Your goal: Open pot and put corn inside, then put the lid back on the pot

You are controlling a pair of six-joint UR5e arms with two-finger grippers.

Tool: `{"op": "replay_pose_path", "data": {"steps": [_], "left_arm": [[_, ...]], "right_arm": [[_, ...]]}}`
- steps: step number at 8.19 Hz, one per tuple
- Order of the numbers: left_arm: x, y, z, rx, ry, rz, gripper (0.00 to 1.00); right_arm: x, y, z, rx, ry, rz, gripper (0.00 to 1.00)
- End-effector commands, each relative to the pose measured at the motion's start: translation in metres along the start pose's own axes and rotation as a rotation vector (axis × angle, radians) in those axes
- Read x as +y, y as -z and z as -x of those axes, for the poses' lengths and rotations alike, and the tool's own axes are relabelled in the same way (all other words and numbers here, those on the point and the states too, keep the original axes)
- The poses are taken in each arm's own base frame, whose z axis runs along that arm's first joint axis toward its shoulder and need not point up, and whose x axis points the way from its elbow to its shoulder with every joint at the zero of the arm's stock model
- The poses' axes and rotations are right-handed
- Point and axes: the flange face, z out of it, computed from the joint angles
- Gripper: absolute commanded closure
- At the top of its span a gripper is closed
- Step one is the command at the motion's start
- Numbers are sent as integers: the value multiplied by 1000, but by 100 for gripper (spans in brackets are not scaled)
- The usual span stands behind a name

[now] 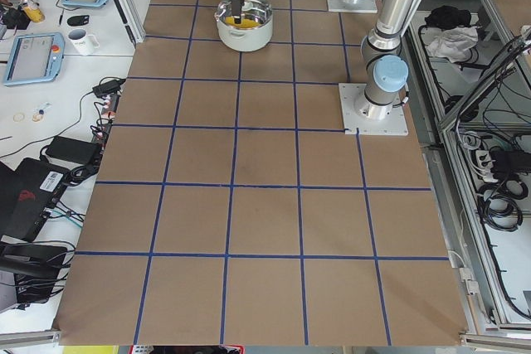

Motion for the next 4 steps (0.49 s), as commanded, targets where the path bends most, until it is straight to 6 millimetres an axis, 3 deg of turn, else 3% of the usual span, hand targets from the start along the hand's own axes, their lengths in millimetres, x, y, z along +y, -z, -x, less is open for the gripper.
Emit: {"op": "replay_pose_path", "data": {"steps": [1, 4], "left_arm": [[0, 2, 0, 0, -1, -4, 0], [0, 1, 0, -3, 4, -4, 0]], "right_arm": [[-1, 1, -10, 7, 106, 5, 0], [-1, 2, -20, 17, 107, 8, 0]]}}
